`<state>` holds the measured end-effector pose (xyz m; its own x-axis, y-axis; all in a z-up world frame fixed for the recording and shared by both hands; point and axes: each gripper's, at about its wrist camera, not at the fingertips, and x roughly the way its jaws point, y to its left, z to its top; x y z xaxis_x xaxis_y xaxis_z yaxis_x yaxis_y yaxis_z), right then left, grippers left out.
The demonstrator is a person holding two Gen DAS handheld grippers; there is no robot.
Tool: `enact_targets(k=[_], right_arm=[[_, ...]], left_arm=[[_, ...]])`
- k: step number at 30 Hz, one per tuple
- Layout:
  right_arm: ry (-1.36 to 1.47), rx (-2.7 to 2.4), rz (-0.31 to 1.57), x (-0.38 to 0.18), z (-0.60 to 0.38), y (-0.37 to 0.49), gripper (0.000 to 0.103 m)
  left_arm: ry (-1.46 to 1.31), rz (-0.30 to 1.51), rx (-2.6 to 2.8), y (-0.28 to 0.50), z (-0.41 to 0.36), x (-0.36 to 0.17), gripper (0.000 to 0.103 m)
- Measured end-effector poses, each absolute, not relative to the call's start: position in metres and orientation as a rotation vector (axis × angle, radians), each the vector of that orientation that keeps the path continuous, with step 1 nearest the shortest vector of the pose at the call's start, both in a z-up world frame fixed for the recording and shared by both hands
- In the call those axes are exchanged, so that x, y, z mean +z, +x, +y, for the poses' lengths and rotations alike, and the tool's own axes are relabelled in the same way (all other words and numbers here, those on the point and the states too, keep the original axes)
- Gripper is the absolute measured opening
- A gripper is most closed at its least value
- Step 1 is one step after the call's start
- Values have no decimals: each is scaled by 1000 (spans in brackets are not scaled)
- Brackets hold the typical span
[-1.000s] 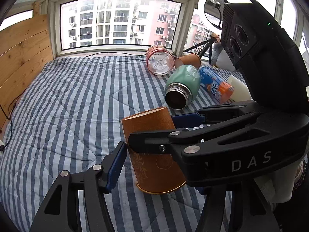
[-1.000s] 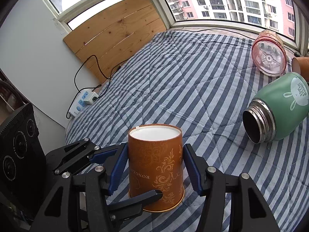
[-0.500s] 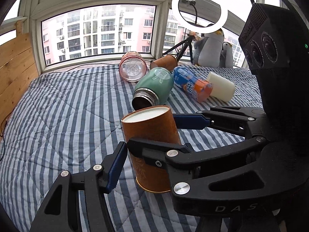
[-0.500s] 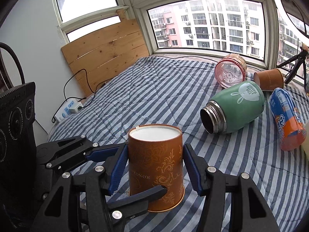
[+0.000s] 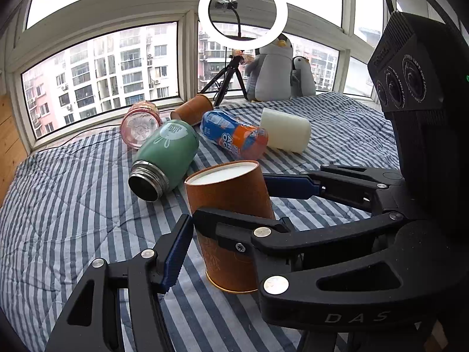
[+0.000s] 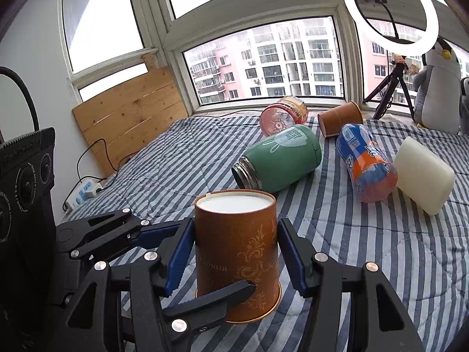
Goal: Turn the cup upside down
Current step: 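Rotate the held orange cup upright with the right gripper, open end up, then lower the orange cup onto the bedspread and open the right gripper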
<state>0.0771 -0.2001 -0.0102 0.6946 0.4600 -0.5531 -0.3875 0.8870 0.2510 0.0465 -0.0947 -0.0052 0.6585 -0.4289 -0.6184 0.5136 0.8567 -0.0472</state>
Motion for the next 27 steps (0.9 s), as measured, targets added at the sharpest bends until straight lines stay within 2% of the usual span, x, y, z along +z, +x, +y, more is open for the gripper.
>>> enact_targets(k=[9, 27], right_arm=[[108, 390, 617, -26, -224, 68, 54], [33, 337, 552, -27, -217, 40, 54]], left_arm=[[194, 639, -598, 47, -121, -25, 63], [244, 654, -616, 28, -124, -33, 63]])
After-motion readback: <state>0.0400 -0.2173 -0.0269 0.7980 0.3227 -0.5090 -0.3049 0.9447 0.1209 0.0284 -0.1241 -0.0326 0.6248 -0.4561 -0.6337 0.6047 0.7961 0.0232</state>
